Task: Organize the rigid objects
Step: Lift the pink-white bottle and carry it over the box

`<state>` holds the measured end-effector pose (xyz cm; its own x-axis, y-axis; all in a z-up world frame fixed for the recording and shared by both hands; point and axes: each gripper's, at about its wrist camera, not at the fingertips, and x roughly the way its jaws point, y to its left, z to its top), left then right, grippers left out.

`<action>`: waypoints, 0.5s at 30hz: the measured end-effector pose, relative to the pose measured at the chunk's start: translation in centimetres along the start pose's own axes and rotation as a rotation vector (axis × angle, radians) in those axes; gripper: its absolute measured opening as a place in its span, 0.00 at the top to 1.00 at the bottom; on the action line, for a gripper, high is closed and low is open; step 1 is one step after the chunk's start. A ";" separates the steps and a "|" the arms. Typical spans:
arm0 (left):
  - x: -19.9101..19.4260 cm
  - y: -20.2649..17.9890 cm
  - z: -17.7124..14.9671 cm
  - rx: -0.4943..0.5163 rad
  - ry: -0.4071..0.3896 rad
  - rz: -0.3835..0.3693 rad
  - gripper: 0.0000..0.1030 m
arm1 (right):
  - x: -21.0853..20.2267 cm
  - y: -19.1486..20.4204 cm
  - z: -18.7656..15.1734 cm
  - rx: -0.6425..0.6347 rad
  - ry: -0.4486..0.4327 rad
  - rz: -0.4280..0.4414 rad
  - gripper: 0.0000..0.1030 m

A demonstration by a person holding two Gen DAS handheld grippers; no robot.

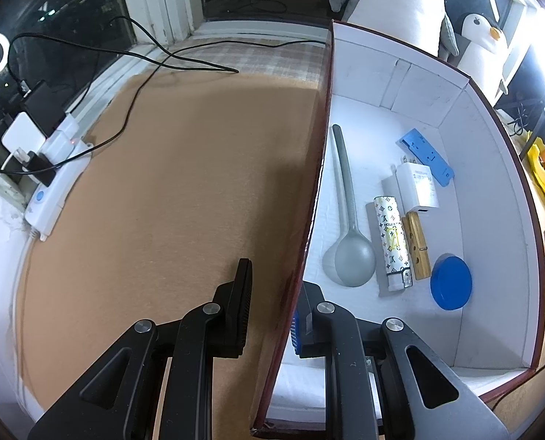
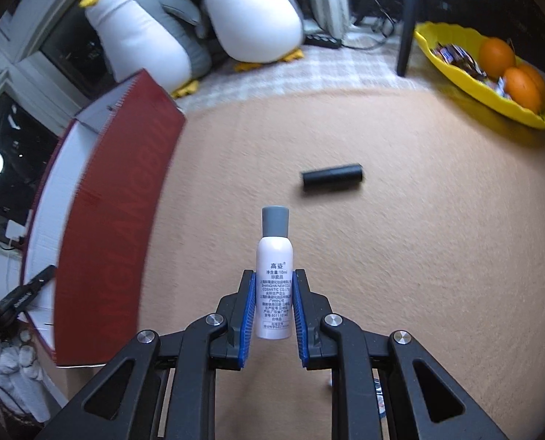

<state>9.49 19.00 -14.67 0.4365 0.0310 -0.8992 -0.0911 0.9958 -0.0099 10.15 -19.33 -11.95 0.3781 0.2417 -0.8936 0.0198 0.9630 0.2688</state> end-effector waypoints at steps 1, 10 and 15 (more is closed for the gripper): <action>0.0 0.0 0.1 0.000 -0.001 0.001 0.84 | -0.4 0.8 0.3 -0.015 -0.011 0.012 0.83; -0.9 -0.3 0.9 0.011 -0.030 -0.002 0.84 | -3.5 8.3 1.1 -0.171 -0.062 0.126 0.83; -1.1 -0.2 1.0 0.009 -0.038 -0.006 0.86 | -3.6 12.2 0.6 -0.260 -0.051 0.165 0.83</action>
<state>9.96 18.88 -13.22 0.4706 0.0279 -0.8819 -0.0806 0.9967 -0.0115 9.58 -8.55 -5.26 0.4026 0.3976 -0.8245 -0.2811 0.9109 0.3020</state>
